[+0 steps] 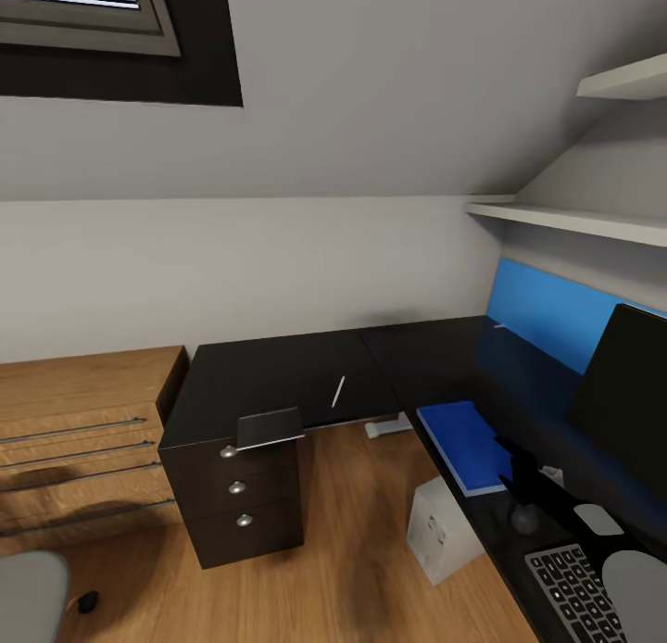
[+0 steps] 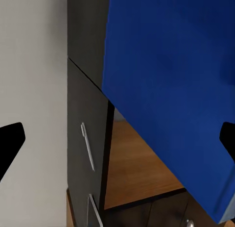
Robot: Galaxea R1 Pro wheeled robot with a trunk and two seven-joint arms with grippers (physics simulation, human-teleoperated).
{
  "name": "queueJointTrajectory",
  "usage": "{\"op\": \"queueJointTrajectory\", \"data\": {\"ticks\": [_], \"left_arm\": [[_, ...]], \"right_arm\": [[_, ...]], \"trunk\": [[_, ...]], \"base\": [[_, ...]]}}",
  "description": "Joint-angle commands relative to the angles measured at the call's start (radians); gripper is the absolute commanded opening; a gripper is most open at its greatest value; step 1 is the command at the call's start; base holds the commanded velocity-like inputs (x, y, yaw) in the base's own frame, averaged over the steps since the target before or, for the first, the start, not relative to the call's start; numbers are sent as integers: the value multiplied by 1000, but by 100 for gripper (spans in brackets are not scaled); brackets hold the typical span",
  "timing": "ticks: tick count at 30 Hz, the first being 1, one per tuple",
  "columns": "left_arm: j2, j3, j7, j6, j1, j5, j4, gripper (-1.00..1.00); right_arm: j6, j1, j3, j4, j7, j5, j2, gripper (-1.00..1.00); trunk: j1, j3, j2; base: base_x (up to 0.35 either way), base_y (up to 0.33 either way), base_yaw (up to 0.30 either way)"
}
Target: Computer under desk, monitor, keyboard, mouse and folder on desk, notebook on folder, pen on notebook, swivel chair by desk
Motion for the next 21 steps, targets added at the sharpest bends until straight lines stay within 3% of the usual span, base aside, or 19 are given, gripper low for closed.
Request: {"op": "queueJointTrajectory", "data": {"ticks": [1, 21], "left_arm": [[0, 1, -5, 0, 0, 8, -2, 100], [0, 1, -5, 0, 0, 8, -1, 100]], "right_arm": [[7, -1, -5, -1, 0, -3, 0, 100], [3, -1, 14, -25, 8, 2, 7, 100]], "trunk": [[0, -1, -1], [0, -1, -1]], "base": [[-12, 0, 0], [-204, 0, 0]]}}
